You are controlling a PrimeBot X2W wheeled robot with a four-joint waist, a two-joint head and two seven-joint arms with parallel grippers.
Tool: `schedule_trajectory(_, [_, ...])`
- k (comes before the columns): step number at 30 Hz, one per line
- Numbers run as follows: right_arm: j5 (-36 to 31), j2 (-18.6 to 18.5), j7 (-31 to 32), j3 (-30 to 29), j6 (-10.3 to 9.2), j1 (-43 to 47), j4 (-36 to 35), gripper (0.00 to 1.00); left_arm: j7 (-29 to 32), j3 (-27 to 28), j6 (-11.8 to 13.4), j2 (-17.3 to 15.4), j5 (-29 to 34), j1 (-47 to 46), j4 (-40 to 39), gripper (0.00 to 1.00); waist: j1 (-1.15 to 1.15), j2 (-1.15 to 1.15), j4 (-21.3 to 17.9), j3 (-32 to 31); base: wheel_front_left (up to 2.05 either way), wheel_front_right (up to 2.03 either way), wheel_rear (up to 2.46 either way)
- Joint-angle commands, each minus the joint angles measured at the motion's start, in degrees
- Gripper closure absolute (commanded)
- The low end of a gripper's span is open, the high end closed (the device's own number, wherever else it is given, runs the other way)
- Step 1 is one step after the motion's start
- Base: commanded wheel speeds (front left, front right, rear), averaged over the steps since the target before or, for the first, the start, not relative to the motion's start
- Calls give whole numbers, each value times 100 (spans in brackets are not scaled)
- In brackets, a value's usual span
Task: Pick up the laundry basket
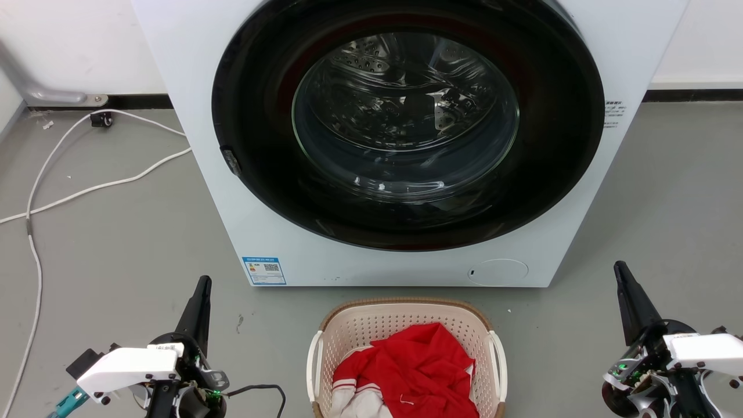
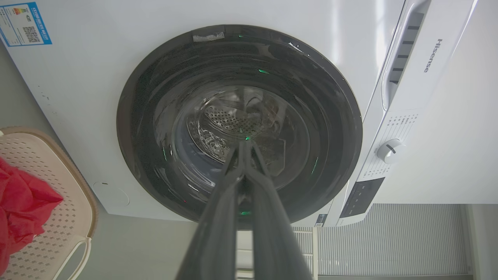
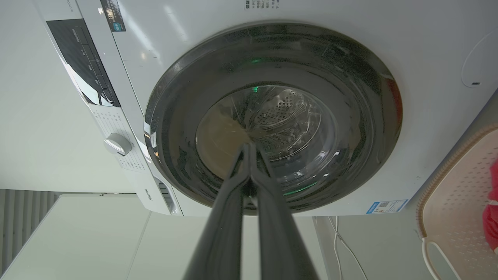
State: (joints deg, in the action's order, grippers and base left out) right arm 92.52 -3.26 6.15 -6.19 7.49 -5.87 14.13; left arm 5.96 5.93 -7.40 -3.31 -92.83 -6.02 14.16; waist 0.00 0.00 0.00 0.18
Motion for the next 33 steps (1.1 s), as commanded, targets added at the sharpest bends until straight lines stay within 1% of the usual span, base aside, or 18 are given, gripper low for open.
schedule_trajectory(1, [-39,27,18,-9,0,-78,8,100,28,19,-16,1,34,-41,-1,100,0,0,0,0,0,0,0])
schedule_trajectory(31, [-36,37,23,-20,0,-80,8,100,43,41,-16,17,41,-43,0,100,0,0,0,0,0,0,0])
schedule_trajectory(32, [-25,9,16,-14,0,-1,2,0,19,19,0,11,33,-2,2,0,0,0,0,0,0,0,0])
schedule_trajectory(33, [-25,9,16,-11,0,23,38,0,16,12,1,16,32,14,44,0,0,0,0,-1,0,0,0])
